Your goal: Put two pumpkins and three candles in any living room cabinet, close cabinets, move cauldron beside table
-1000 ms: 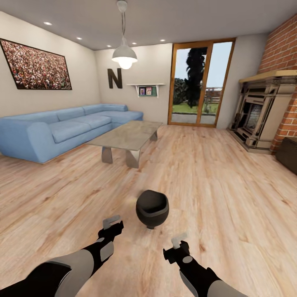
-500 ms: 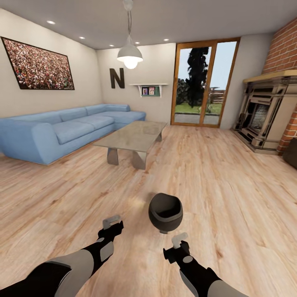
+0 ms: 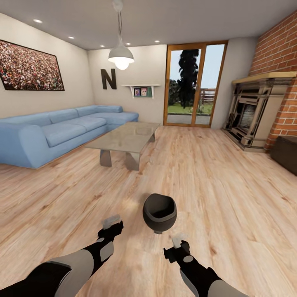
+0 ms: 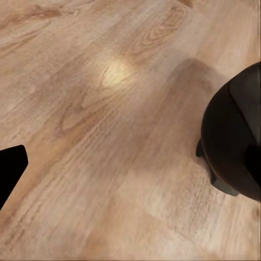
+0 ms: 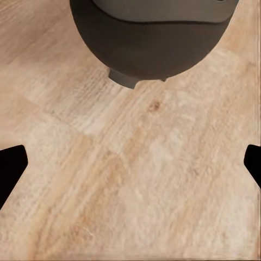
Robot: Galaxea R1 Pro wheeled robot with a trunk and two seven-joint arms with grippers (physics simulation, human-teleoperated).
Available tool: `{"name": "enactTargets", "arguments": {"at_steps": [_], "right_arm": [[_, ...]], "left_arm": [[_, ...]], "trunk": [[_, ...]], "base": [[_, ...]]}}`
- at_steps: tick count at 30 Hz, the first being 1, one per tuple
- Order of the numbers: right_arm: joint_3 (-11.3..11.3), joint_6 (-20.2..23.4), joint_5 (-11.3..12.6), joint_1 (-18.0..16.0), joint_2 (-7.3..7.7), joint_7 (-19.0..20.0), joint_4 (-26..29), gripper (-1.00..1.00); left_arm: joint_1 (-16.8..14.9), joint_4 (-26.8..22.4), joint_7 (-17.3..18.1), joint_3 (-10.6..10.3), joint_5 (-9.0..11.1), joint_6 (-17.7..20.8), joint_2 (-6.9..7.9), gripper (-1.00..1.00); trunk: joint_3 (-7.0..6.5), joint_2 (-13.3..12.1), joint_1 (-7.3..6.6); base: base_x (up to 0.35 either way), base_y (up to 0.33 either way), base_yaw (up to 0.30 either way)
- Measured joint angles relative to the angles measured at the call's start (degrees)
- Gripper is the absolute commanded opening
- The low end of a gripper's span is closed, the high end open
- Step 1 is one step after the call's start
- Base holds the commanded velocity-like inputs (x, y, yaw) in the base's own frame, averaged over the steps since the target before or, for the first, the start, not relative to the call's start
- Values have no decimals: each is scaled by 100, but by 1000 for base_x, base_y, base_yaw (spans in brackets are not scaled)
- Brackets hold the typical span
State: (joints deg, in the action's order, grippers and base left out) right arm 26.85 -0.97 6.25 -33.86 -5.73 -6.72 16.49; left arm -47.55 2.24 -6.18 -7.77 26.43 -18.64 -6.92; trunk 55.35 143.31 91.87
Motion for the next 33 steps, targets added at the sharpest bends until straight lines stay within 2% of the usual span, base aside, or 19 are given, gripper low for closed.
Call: {"name": "enactTargets", "arguments": {"at_steps": [10,21,33], "right_arm": [[0,2,0,0,0,0,2,100],[0,0,0,0,1,1,2,100],[1,-5,-2,-1,-5,-18,0,100]], "left_arm": [[0,1,0,1,0,8,7,100],[-1,3,7,-1,-1,8,25,100],[1,-4,-9,6,17,8,27,100]], "trunk": [[-47,0,-1],[-100,0,-3],[-109,0,0]], "base": [[43,8,-257],[231,151,-255],[51,50,-28]]}}
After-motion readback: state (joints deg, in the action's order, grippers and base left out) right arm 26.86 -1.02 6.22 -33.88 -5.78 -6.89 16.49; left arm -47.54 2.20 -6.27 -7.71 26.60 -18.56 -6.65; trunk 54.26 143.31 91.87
